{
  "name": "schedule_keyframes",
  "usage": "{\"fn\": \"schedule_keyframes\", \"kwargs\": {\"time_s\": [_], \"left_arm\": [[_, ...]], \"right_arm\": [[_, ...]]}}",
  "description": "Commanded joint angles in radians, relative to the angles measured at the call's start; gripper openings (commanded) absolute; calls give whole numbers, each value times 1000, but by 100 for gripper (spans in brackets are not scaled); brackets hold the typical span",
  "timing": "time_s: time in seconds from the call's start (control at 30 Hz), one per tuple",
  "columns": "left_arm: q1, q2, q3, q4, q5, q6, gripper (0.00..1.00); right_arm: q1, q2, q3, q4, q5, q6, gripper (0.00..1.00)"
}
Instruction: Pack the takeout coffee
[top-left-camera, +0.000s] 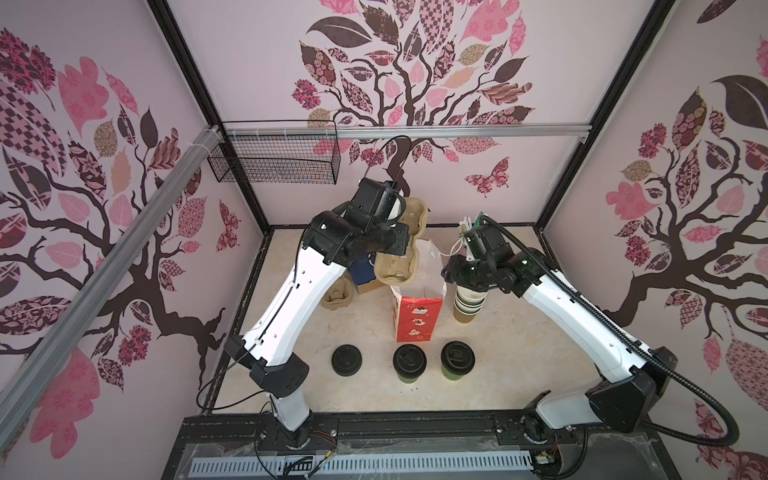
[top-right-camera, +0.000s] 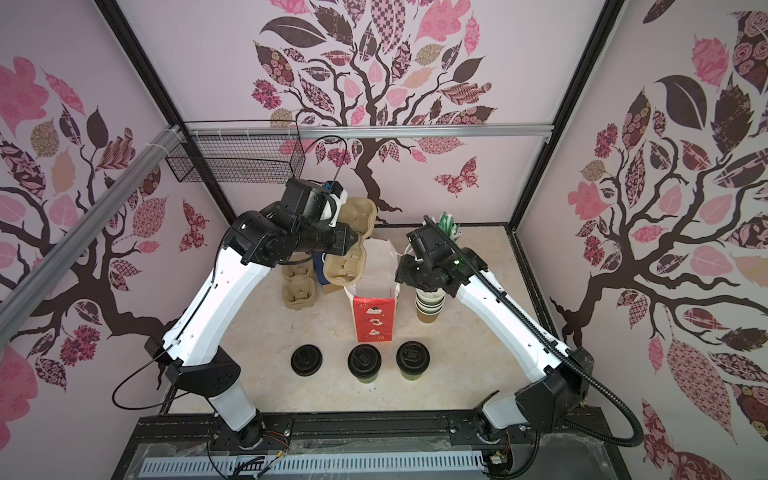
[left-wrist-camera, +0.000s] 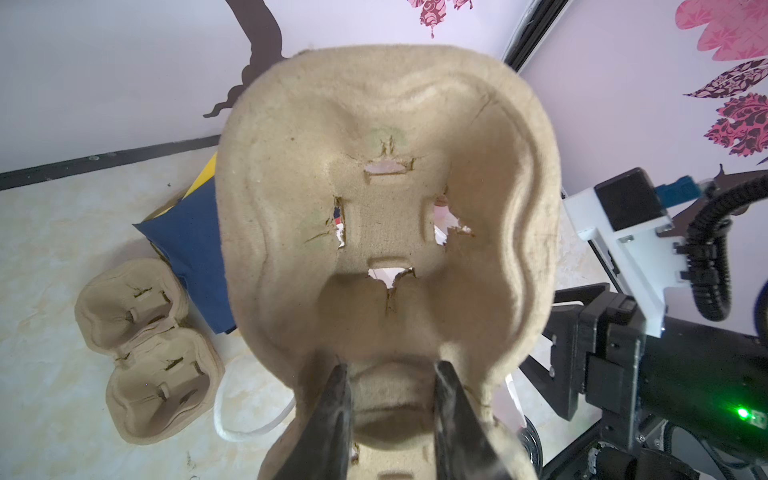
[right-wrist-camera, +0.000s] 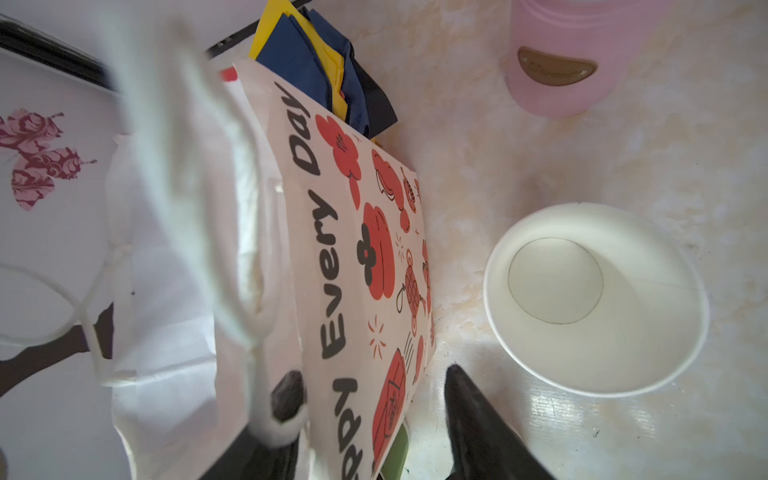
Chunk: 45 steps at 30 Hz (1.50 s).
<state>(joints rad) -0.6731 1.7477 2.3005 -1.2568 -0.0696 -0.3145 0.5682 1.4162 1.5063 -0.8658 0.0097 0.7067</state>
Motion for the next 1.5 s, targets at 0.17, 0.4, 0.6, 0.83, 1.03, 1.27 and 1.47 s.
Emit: {"fn": "schedule_keyframes", "kwargs": {"time_s": [0.17,0.4,0.6,0.83,1.03,1.27,1.47], "left_arm": [[-4,25,45,44,35,-8,19],[-7,79,84,49,77,-1,19],[-8,141,156,-25,10,-126,19],[-13,80,20,21,-20,-284,19],[-15,88,8,-9,35,-371,20],[-37,122,8,-39,-20,-412,19],[-64,212,119,-120,-51,-459,18]], "right_arm": [[-1,-169,97,-82,118,-78,67],[-85,-178,134,-126,148,-107,67],[-125,-109,203,-155,122,-131,68],[-126,-54,234,-136,97,-123,68],[-125,-55,226,-119,103,-120,68],[-125,-105,164,-72,134,-141,68],[-127,-114,182,-89,150,-185,67]]}}
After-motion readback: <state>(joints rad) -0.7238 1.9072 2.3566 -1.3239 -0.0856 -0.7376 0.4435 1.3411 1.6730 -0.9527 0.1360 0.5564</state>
